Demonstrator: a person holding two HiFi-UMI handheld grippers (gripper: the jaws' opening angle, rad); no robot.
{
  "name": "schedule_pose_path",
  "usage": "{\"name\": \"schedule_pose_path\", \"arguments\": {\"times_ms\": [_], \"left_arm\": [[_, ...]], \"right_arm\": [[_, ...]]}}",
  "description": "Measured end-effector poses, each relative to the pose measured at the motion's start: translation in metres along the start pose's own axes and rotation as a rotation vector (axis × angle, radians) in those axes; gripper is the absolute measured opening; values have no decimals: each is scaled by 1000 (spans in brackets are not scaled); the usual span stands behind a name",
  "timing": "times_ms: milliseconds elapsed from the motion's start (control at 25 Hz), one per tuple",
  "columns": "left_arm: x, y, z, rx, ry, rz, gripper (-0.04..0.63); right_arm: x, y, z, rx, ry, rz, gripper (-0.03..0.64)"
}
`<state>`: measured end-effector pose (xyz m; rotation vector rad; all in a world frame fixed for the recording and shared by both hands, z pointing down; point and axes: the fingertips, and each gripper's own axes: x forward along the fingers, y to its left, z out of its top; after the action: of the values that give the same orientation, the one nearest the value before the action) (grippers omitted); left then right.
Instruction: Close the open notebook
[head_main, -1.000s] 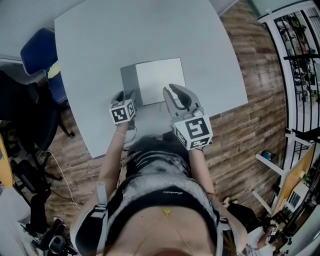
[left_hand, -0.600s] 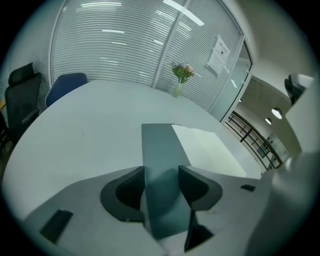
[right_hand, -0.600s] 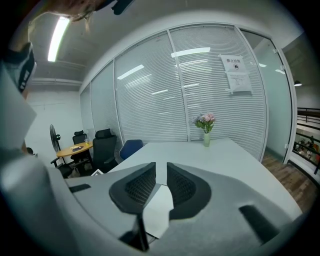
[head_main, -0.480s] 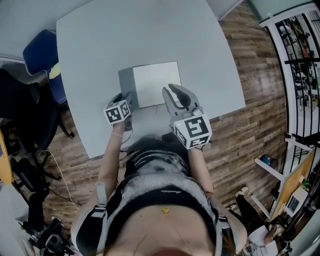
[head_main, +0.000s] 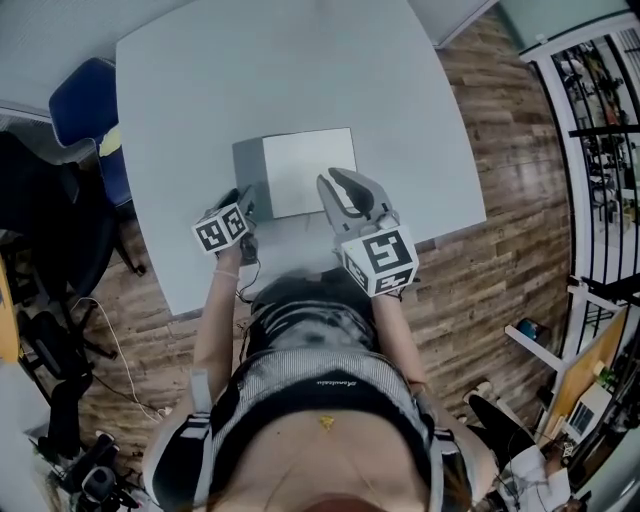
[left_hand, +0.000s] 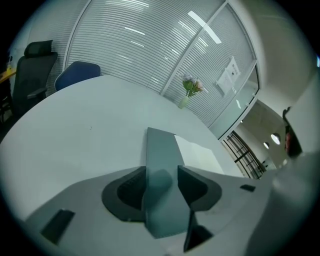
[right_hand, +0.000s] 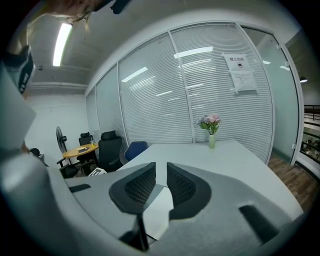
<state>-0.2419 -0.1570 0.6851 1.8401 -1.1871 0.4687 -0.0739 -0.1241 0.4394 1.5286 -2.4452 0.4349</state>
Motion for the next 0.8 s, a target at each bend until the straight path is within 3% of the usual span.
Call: {"name": "schedule_pose_path", "arguments": {"times_ms": [400,800], "left_arm": [[-12,-6,14,-72,-65,-23,153],[-29,-18,31,-95,-119,-54,138]], "right_arm": [[5,-6,3,-16,0,36,69],[12,-7,11,-28,-14,80,69]]}}
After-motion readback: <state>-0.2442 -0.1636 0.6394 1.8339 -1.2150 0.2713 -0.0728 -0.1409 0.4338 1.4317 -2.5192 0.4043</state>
